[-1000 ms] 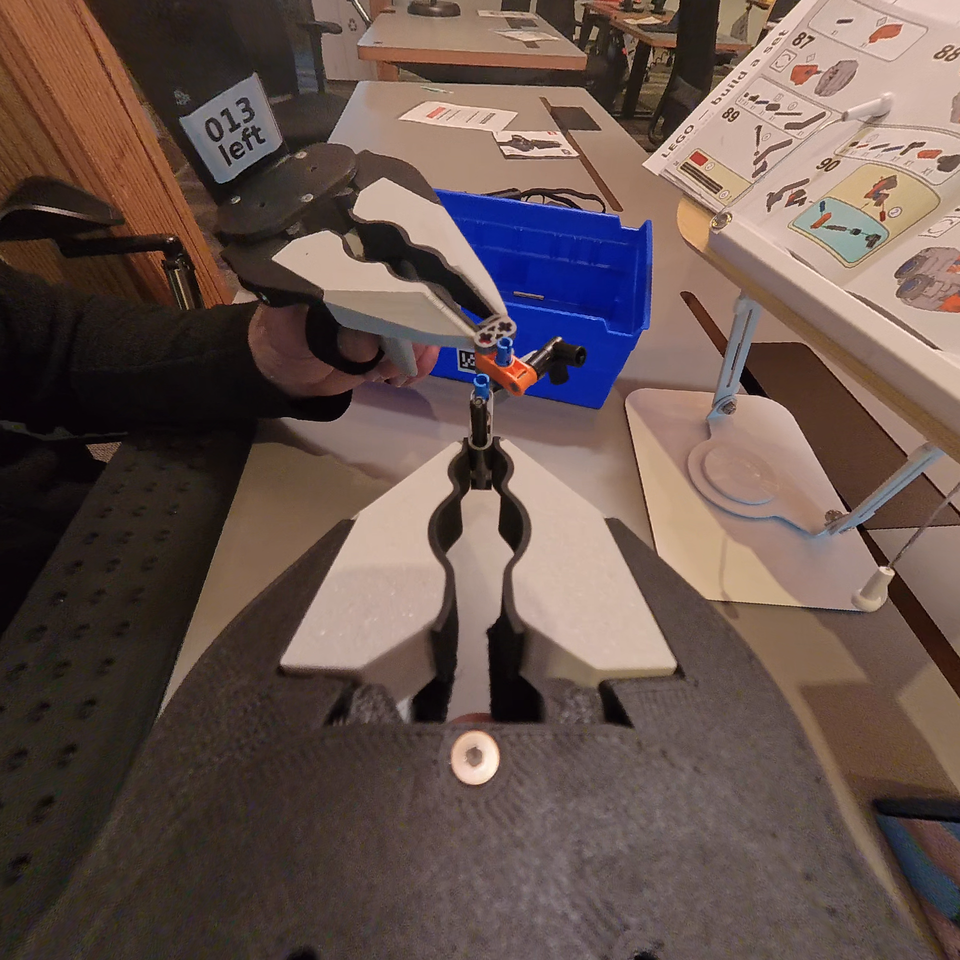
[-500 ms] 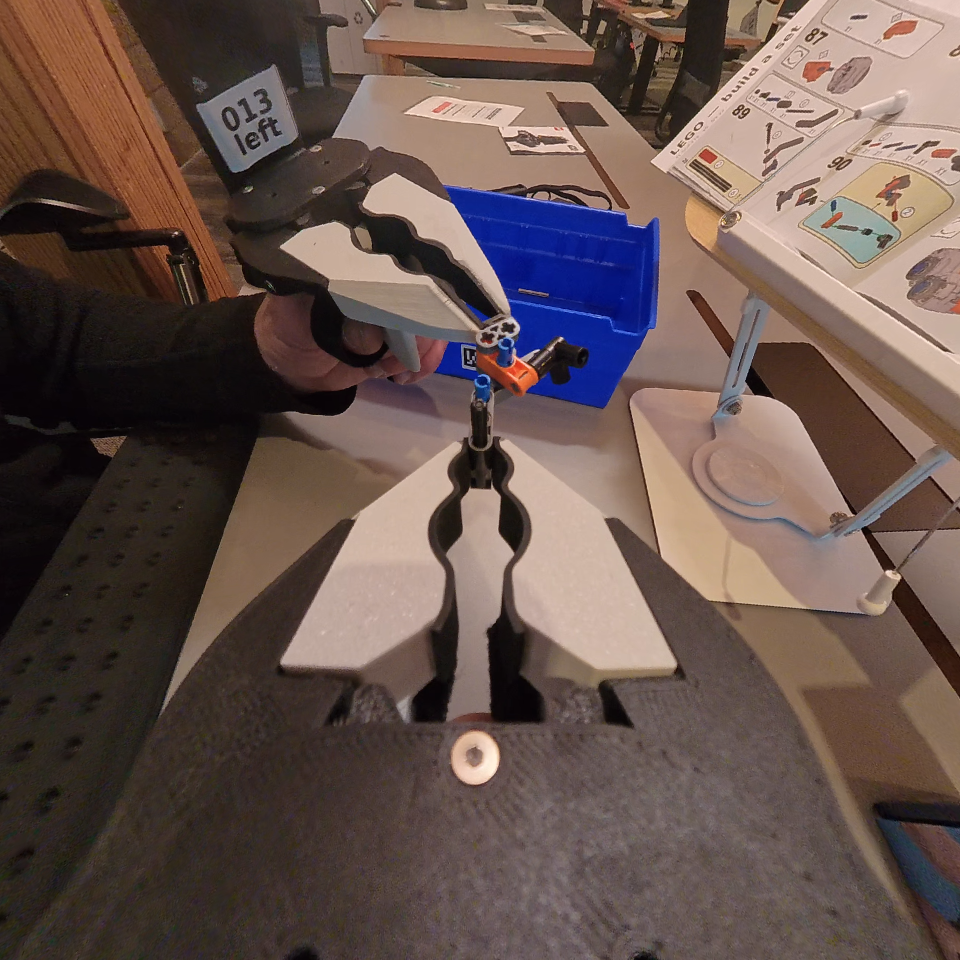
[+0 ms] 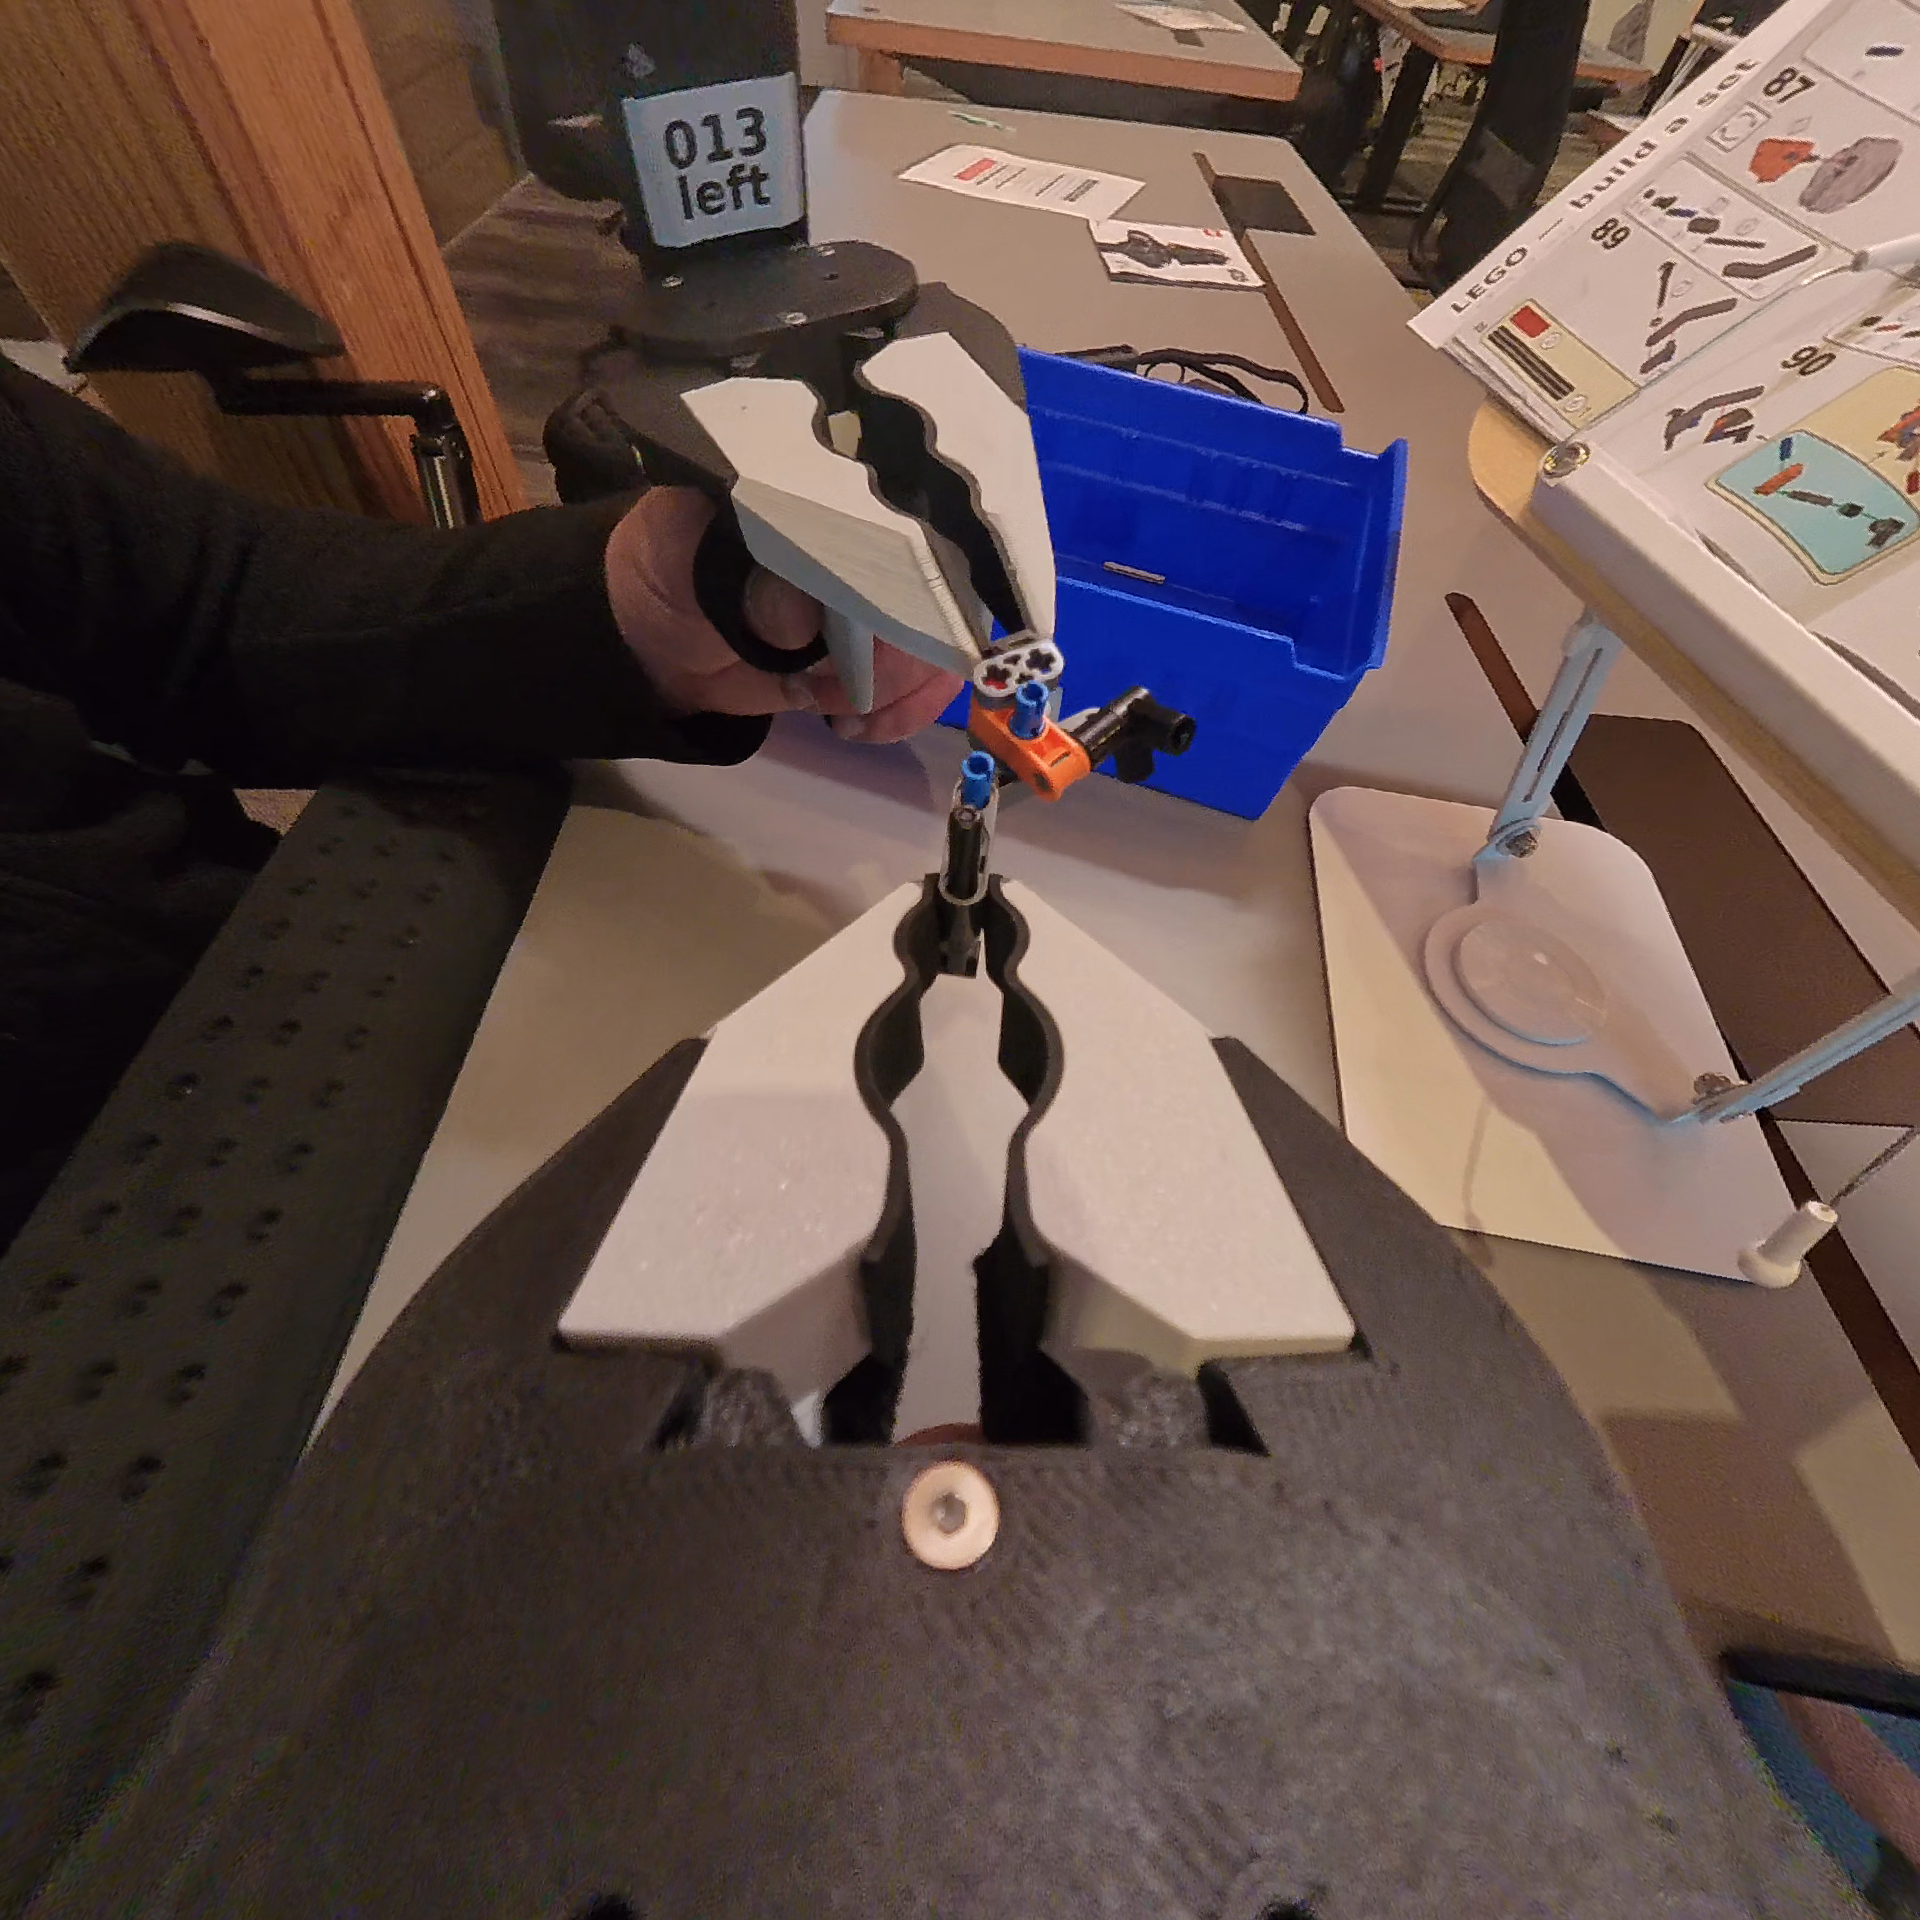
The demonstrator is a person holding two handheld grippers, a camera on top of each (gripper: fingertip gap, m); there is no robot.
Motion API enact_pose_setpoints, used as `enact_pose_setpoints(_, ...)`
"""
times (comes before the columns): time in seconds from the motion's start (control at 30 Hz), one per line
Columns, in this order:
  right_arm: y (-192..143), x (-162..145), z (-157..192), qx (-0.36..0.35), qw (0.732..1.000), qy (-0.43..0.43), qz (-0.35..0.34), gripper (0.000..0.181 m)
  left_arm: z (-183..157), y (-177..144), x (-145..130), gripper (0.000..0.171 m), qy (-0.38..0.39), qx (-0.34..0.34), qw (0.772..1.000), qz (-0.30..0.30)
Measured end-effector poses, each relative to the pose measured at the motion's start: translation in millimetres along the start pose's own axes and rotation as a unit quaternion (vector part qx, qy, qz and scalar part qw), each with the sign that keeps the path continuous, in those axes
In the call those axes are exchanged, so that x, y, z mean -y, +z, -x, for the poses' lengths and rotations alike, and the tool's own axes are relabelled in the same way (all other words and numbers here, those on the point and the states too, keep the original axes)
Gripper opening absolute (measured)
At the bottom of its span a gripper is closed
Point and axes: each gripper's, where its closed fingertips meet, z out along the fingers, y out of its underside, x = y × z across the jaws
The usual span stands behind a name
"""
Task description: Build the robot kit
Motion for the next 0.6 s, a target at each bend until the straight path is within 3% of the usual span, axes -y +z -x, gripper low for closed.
enact_pose_setpoints(0.13,0.2,-1.1,0.3,0.002,1.0,-0.001,0.003,0.006,-2.3,-0.6,-1.7,0.006,-0.014,-0.02,1.0,0.006)
enact_pose_setpoints(0.3,1.7,-3.4,-1.8,-0.003,1.0,0.004,0.006,0.005,-1.2,-2.0,-2.8,0.01,-0.006,0.001,1.0,0.016)
enact_pose_setpoints(0.43,3.0,-6.4,-2.8,-0.006,1.0,0.004,0.014,0.005,4.6,-7.0,-5.5,0.018,0.067,0.075,0.993,0.056)
enact_pose_setpoints(0.6,1.7,-12.6,-8.6,-0.012,1.0,0.01,0.021,0.005,-13.5,2.5,-11.4,0.016,0.103,0.067,0.99,0.067)
